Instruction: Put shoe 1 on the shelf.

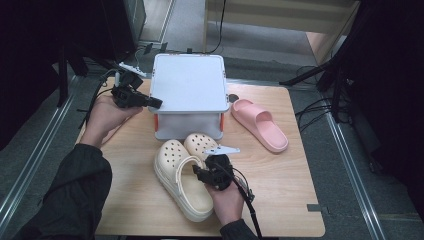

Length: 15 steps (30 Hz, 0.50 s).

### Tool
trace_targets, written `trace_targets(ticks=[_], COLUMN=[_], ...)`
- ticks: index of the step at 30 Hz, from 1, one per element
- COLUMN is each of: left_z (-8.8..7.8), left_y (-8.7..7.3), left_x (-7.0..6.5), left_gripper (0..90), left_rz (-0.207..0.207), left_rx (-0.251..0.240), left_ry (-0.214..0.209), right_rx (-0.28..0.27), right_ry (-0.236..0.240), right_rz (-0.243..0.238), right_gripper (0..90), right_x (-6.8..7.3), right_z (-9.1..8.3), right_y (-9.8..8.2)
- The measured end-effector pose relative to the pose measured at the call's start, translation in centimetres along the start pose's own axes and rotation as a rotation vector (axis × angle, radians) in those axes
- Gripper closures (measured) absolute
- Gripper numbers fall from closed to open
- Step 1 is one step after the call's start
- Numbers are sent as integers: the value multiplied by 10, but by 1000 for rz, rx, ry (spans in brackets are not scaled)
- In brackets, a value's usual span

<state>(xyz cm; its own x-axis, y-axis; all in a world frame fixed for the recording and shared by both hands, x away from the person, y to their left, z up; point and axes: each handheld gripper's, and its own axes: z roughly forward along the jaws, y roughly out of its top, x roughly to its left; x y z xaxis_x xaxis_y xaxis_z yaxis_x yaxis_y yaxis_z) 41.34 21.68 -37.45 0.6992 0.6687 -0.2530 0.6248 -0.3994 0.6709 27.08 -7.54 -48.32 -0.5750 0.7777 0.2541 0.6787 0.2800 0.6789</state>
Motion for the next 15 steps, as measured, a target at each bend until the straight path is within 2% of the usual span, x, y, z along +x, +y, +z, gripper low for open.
trace_targets(ticks=[1, 6, 15], left_z=[0, 0, 0], left_y=[0, 0, 0], left_x=[0, -1, -1], left_gripper=[892, 896, 897], left_rz=[0, 2, 0], left_rx=[0, 3, 4], left_ry=[1, 3, 6], right_rx=[-7, -33, -32], right_ry=[7, -27, -70], right_rz=[-2, -57, -84], right_gripper=[671, 670, 667], right_x=[0, -1, -16], right_z=[-3, -7, 23], right_y=[4, 27, 67])
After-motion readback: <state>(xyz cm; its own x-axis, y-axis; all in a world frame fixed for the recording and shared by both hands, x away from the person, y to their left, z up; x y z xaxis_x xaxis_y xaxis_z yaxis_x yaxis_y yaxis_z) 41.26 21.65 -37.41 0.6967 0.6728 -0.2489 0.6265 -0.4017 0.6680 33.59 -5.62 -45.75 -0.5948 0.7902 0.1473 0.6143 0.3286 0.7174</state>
